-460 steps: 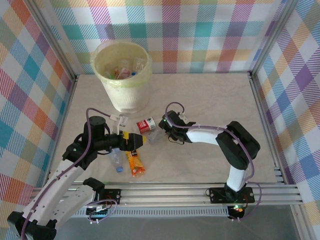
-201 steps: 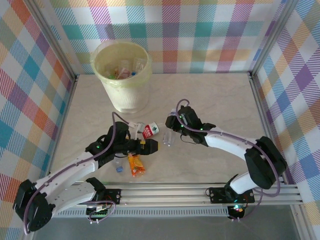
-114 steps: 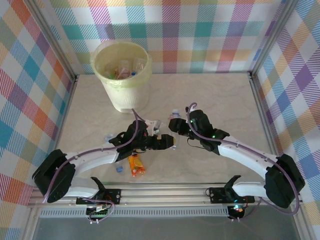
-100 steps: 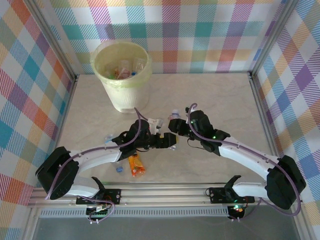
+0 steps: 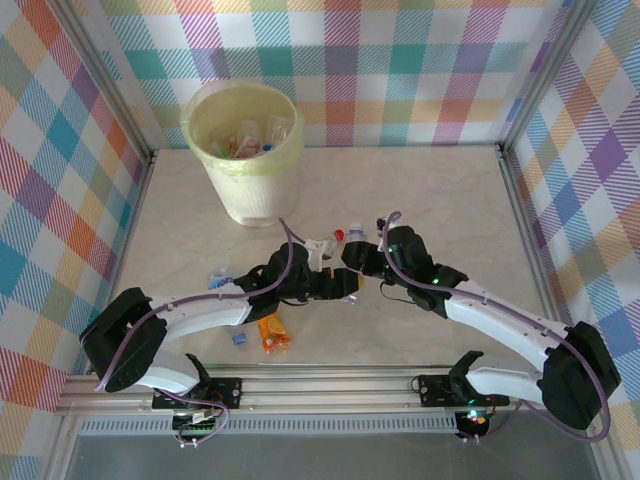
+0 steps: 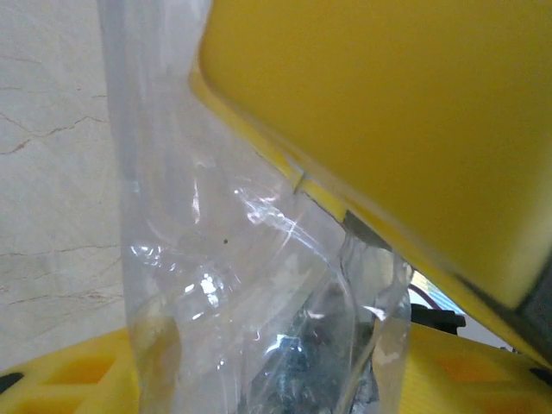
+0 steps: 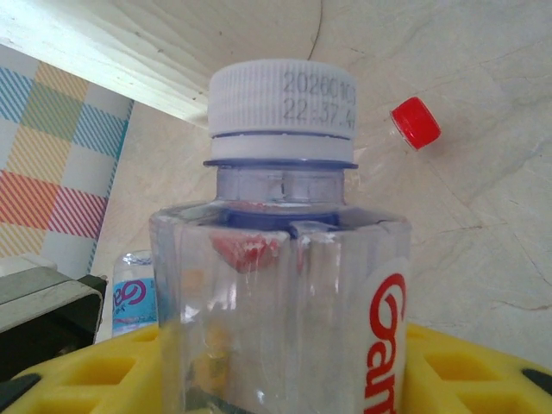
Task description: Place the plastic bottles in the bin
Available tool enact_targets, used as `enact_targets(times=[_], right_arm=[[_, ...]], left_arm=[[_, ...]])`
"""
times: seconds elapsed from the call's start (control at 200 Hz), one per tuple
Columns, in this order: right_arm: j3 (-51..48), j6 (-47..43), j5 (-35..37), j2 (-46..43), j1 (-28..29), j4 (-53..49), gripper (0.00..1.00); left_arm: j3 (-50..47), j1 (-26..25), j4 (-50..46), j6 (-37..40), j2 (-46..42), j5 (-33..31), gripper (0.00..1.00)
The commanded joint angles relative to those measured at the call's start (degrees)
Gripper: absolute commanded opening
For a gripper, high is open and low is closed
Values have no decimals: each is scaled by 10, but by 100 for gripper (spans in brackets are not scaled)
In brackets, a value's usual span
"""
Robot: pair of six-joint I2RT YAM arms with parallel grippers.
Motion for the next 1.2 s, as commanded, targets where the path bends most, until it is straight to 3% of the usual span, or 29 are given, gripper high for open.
enact_targets(times=[0.0,0.18,0.35,0.485,0.69,0.82,1.195], right_arm=[[-7,-2,2,-19,3,-10,57],[5,-2,-17,-30,3,-32,72],[23,18,-52,-58,-4,-55,91],[47,17,-79,-88,-10,-90,99],[73,-37,-101,-143,-12,-142,100],[93,-100,-165,-170,-12,-165,100],[101,-134,-215,-185,-12,-162,100]], left_arm=[[22,-8,27,2,-10,-5,53],[23,-9,6,20,-33,-14,49],[37,-9,-60,53,-69,-33,48],[51,-7,-122,79,-107,-54,48],[83,13,-223,115,-158,-78,49],[132,49,-318,159,-181,-87,49],[407,211,-564,315,-114,-76,51]])
